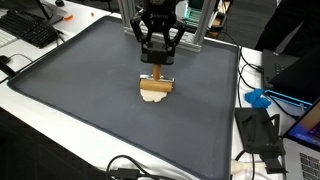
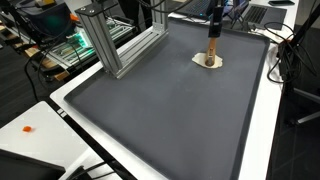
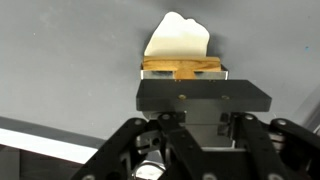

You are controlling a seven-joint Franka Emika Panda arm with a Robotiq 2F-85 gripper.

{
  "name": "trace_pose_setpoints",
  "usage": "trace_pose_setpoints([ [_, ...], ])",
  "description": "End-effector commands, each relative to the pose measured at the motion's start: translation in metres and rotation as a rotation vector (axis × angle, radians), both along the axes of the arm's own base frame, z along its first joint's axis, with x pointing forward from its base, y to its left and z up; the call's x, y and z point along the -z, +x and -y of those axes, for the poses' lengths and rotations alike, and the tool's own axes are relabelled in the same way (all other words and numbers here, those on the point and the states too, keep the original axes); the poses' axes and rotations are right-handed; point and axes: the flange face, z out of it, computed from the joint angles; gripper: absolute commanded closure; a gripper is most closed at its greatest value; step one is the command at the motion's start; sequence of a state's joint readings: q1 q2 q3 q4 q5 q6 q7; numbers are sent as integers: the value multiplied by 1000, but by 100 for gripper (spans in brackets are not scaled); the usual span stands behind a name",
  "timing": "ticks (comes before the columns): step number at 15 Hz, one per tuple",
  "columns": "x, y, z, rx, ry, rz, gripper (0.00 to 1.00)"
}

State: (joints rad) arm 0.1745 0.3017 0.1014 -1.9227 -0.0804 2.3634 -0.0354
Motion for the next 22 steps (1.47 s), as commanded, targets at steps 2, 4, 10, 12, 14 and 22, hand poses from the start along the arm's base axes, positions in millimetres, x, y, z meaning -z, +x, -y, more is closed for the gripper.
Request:
trace_pose_setpoints([
  [2,36,-3,-16,-73,64,-2,78],
  [4,38,-2,-17,-84,71,13,78],
  [10,38,0,-19,-41,93,42,78],
  [12,34,2,-17,-24,100,46,78],
  [14,27,2,-13,-30,90,47,78],
  [22,-11,-1,-4,6,87,58,78],
])
